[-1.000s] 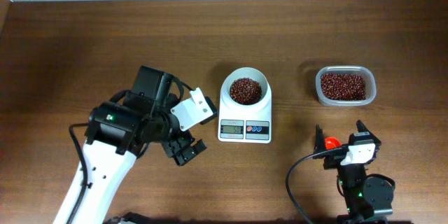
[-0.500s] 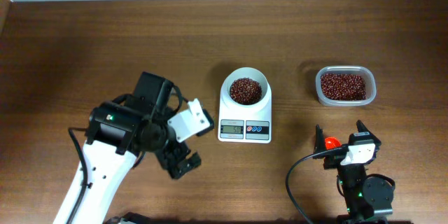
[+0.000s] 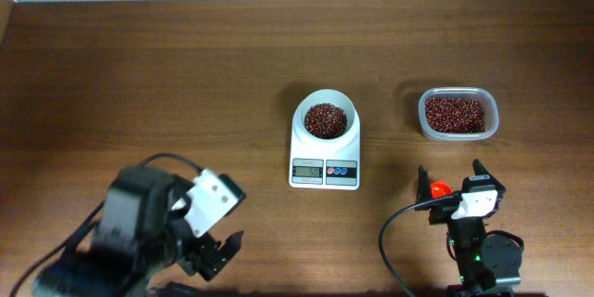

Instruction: Scoop and weigh 50g on scale

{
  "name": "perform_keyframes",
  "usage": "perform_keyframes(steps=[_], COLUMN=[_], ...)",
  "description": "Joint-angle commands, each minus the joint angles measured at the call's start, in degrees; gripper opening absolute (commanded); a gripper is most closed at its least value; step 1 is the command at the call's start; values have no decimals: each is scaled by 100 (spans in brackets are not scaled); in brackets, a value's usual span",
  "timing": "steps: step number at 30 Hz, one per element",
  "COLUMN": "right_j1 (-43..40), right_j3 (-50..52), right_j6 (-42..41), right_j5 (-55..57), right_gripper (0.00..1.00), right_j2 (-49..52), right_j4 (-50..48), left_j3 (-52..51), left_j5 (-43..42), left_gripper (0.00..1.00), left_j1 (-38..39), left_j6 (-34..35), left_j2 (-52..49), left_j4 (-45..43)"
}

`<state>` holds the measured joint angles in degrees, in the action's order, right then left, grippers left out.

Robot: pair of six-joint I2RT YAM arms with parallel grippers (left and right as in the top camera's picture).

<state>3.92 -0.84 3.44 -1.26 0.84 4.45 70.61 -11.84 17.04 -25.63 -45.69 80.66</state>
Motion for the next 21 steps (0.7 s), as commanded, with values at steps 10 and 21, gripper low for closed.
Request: perform_keyframes(steps=[10, 21], right_j1=[57, 57], right_j3=[50, 50], right_j6=[22, 24], right_j5=[90, 87], right_gripper=[99, 99], right_j2=[-66, -66], right_j4=[9, 9], left_j3=[-3265, -5130], left_j5=[-66, 570], left_gripper=[99, 99], left_j1=[-1366, -1384], left_j6=[1628, 2588], left_j2=[2708, 4251], left_j4=[-4367, -5733])
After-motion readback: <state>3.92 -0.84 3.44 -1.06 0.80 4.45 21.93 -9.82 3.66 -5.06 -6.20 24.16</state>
